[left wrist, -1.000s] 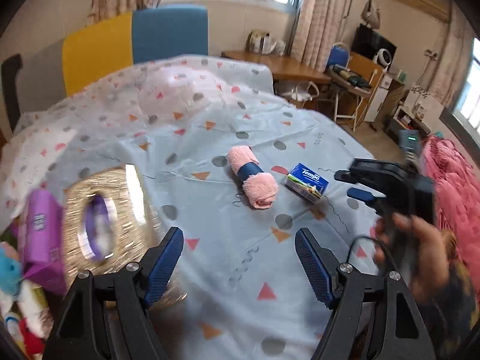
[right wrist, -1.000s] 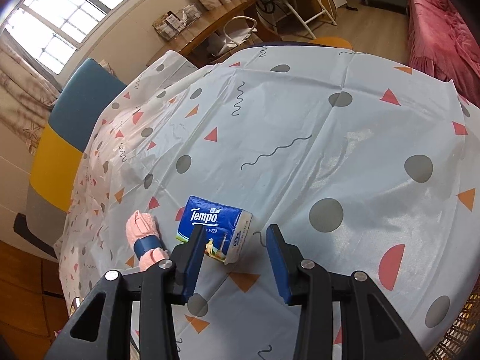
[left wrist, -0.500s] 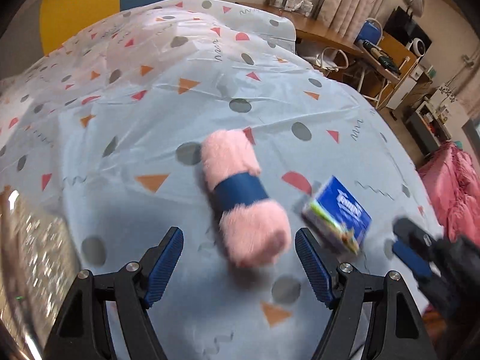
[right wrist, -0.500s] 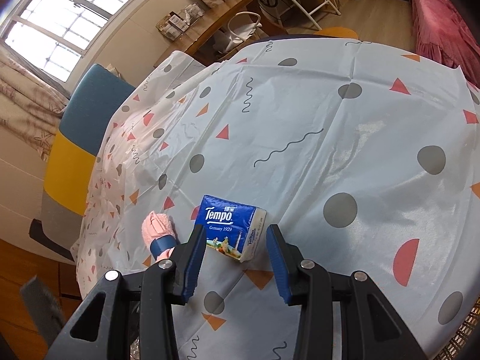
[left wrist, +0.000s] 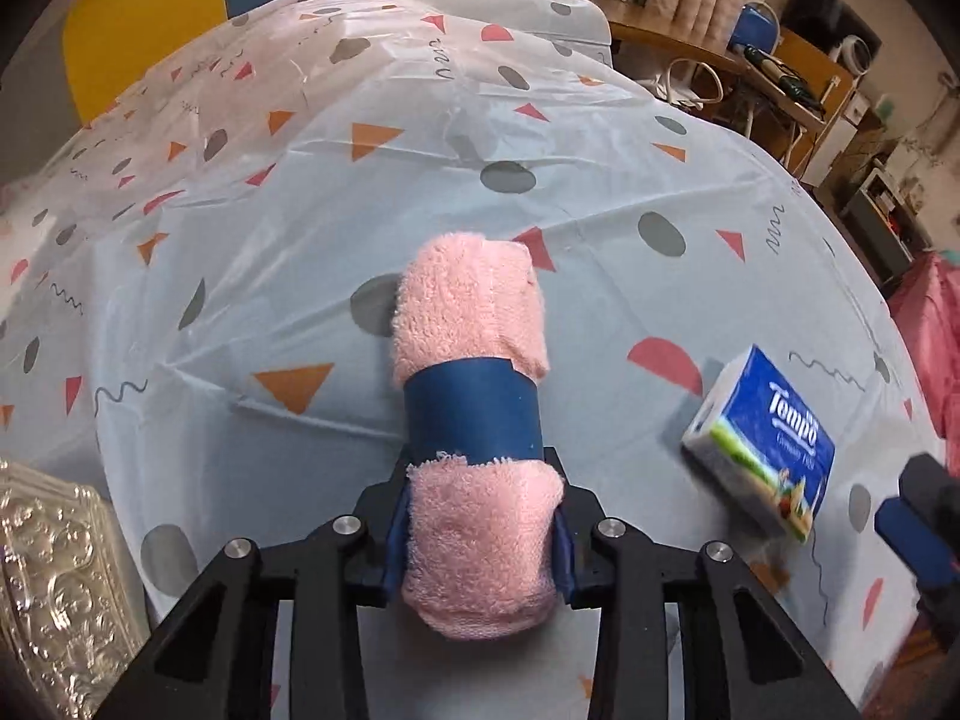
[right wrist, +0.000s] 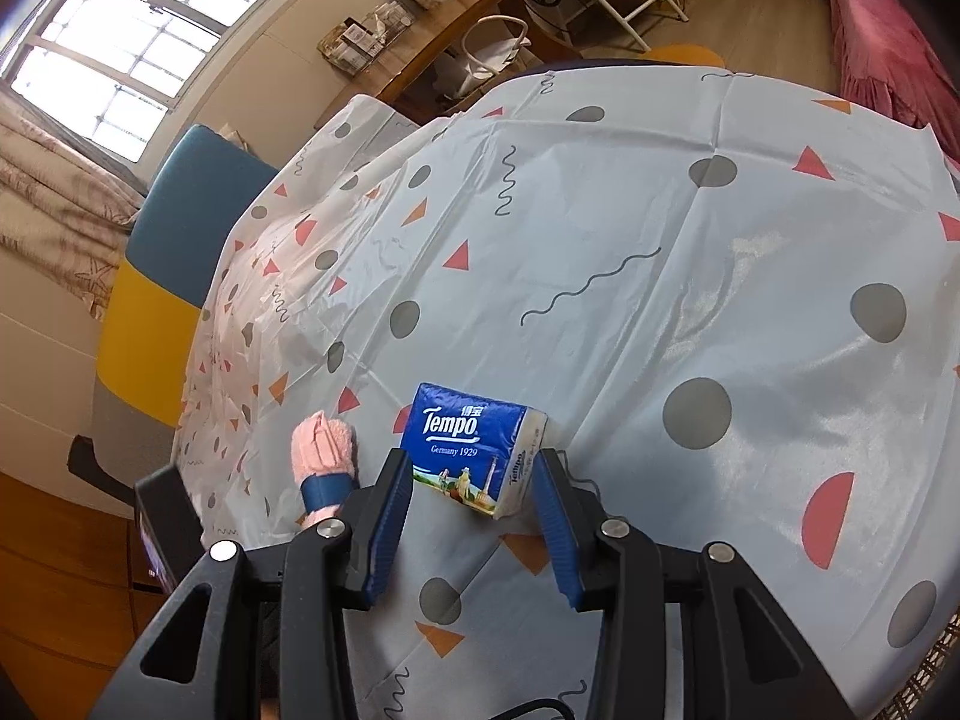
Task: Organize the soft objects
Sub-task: 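Grasp the pink towel roll with the left gripper while the right grasps the blue Tempo tissue pack, then carry the pink towel roll into the gold tray and open the left gripper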
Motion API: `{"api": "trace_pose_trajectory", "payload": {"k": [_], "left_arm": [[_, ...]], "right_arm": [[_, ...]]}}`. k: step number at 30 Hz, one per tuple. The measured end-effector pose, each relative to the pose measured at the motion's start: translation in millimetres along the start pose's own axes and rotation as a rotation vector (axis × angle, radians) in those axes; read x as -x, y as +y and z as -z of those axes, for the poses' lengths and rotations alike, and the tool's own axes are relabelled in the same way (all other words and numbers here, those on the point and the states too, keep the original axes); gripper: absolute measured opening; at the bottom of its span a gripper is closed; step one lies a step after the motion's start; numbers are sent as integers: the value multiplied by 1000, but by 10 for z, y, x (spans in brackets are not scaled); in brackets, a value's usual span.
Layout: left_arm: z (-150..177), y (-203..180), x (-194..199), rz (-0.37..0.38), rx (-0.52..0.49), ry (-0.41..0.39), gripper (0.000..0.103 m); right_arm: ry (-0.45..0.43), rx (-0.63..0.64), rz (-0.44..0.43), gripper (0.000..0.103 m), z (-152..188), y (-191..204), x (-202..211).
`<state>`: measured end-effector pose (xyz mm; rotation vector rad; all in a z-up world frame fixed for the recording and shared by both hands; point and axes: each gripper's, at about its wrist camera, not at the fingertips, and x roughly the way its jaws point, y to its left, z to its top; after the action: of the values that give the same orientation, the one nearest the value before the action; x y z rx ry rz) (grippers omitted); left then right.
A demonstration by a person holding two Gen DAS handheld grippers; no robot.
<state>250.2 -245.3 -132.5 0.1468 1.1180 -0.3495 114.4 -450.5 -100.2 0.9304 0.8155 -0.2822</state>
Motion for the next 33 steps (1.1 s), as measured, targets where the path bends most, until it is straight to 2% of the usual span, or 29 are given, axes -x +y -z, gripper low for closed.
{"api": "trace_pose_trajectory", "payload": {"k": [3,5,7,8,10,12,15,18,19,20,21,27,33], "left_arm": [[113,44,65,3,-8,12,37],[173,66,98,-4,-21,21,38],[222,96,128,-2,-19,26,38],[246,109,140,1,-22,25,39],[288,132,164,8,-28,13,39],[340,166,198,7,-21,8,40],[383,162,224,-8,-20,8,40],[424,145,239,-19,-32,7,40],[435,142,239,-20,-38,10,39],[432,138,240,-20,-45,9,39],[433,142,239,-20,-46,13,39],[366,187,297,6,-3,38,33],[96,242,620,50,26,-28,33]], "right_arm": [[19,21,18,43,-4,31,-30],[32,85,40,45,-11,128,-46],[46,241,79,53,-19,340,-94],[58,330,99,62,-26,445,-139],[96,494,132,70,-18,624,-255],[154,639,185,70,-3,752,-432],[205,783,296,70,19,818,-727],[256,781,350,69,15,748,-988],[268,761,364,65,17,698,-1032],[258,743,372,60,34,665,-1045],[231,738,372,59,68,662,-1015],[226,802,373,60,434,719,-981],[199,827,344,60,460,677,-999]]}}
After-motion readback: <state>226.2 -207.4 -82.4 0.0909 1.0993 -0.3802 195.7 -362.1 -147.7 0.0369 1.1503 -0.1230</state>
